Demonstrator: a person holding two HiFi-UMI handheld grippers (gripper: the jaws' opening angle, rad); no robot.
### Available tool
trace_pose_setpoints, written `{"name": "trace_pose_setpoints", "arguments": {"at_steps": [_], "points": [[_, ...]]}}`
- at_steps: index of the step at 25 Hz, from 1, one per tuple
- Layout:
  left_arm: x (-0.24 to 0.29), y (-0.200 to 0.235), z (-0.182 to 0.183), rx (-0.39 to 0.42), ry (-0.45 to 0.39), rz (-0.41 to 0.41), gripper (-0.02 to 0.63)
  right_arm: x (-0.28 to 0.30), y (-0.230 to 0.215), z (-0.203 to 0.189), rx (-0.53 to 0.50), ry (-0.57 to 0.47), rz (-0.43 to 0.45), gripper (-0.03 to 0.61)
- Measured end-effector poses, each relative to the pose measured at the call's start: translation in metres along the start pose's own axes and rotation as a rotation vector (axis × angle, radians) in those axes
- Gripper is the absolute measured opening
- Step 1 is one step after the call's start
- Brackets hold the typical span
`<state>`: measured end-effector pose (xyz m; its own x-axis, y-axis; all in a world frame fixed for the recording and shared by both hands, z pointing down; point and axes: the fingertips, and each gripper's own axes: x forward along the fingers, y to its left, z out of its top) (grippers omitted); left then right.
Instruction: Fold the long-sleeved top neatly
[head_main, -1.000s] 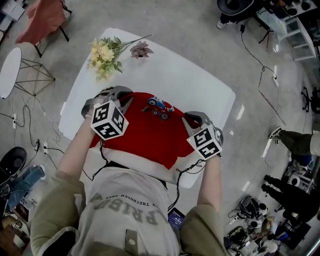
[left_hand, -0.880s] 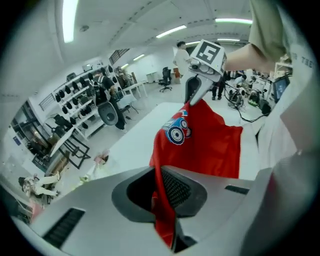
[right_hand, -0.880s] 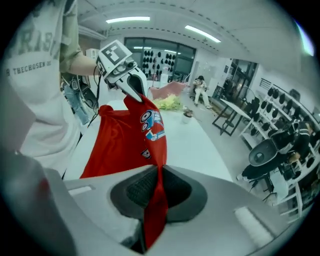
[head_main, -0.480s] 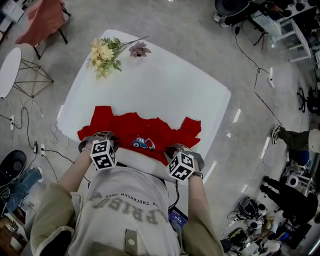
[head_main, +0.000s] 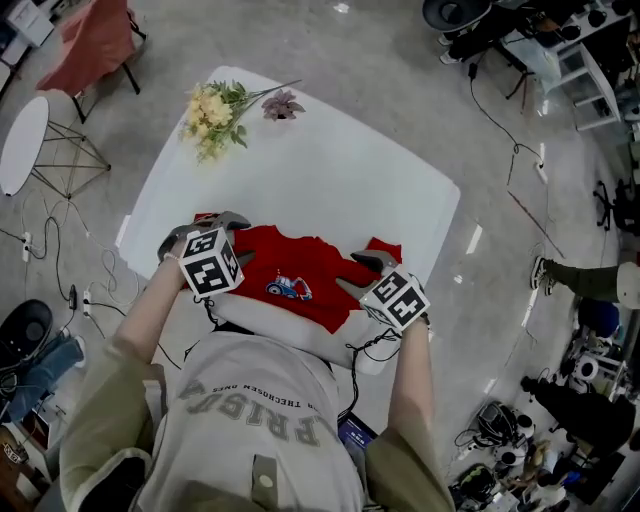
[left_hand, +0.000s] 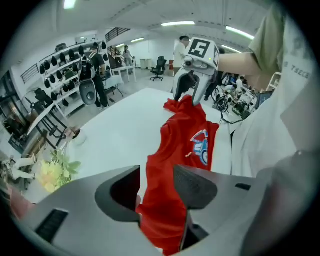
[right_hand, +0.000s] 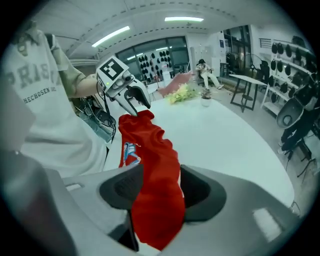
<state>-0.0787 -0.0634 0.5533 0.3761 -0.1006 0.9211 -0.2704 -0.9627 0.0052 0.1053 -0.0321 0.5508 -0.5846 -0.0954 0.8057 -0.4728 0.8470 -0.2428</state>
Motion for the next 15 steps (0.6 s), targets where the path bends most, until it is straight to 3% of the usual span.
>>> {"name": "trace_pose_setpoints", "arguments": {"at_steps": [4, 8, 11, 12, 13, 15], "points": [[0.038, 0.022, -0.006, 0.146, 0.153, 0.02, 0.207, 0.038, -0.019, -0.017, 0.015, 0.13, 0.054, 0.219], [0.063, 0.012, -0.021, 0.134, 0.249, -0.099, 0.197, 0.056, -0.024, -0.03, 0.045, 0.202, 0.112, 0.218], [0.065, 0.007, -0.022, 0.121, 0.221, -0.131, 0.069, 0.052, -0.027, -0.028, 0.05, 0.183, 0.109, 0.172], [0.062, 0.008, -0.02, 0.125, 0.196, -0.119, 0.026, 0.048, -0.029, -0.026, 0.044, 0.166, 0.089, 0.101], [0.059, 0.011, -0.017, 0.127, 0.169, -0.099, 0.021, 0.043, -0.031, -0.023, 0.038, 0.146, 0.064, 0.048], [0.052, 0.018, -0.014, 0.114, 0.123, -0.061, 0.018, 0.032, -0.035, -0.018, 0.036, 0.102, 0.018, 0.02]]}}
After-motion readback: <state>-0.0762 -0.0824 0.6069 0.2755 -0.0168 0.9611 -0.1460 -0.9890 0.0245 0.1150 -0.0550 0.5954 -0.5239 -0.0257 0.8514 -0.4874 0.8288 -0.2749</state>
